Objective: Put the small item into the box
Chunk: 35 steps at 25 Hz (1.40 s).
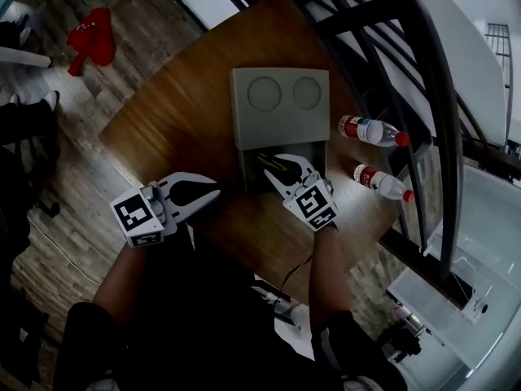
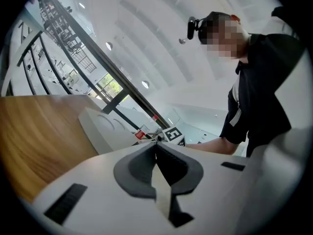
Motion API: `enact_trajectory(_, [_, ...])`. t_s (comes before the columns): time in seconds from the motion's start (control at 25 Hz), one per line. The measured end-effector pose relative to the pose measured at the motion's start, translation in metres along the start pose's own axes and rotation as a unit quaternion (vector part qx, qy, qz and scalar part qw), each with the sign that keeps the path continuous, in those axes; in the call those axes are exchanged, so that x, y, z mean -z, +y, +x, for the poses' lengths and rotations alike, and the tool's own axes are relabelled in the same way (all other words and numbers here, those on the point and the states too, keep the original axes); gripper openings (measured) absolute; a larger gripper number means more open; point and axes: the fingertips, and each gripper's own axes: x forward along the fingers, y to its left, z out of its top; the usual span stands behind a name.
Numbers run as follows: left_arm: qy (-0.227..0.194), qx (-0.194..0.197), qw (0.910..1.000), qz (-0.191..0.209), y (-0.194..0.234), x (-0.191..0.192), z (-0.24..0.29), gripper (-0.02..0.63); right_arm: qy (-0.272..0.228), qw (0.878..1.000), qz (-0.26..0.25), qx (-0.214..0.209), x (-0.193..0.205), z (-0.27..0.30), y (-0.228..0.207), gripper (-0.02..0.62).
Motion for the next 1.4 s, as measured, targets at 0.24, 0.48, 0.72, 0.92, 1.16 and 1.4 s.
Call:
enact_trajectory(0.24, [0.003, 0.016, 0.9996, 0.025, -0.011, -0.047, -0.005, 0.017, -0.062, 0.997, 0.016, 0.053, -0.056, -0.05, 0.003, 0.082])
enact_trajectory(0.48, [0.015, 0.059, 0.9932, 0.099, -0.042, -0.111, -0.012, 0.017, -0.157, 0.979, 0.016, 0.127, -0.133, -0.113, 0.014, 0.026])
enact_trajectory(0.72, [0.023, 0.109, 0.9787, 0.172, -0.093, -0.157, -0.006, 0.017, -0.281, 0.945, 0.026, 0.167, -0.201, -0.187, 0.039, 0.012])
enact_trajectory(0.92, [-0.001, 0.143, 0.968, 0.206, -0.133, -0.194, -0.019, 0.017, -0.365, 0.912, 0.007, 0.187, -0.258, -0.246, 0.072, 0.011])
enact_trajectory(1.16, [-0.015, 0.15, 0.9634, 0.221, -0.175, -0.206, -0.04, 0.017, -0.443, 0.872, 0.0, 0.208, -0.273, -0.308, 0.127, 0.011])
enact_trajectory(1.4, [0.002, 0.151, 0.958, 0.243, -0.246, -0.146, -0.032, 0.017, -0.513, 0.832, 0.018, 0.209, -0.202, -0.364, 0.2, 0.011])
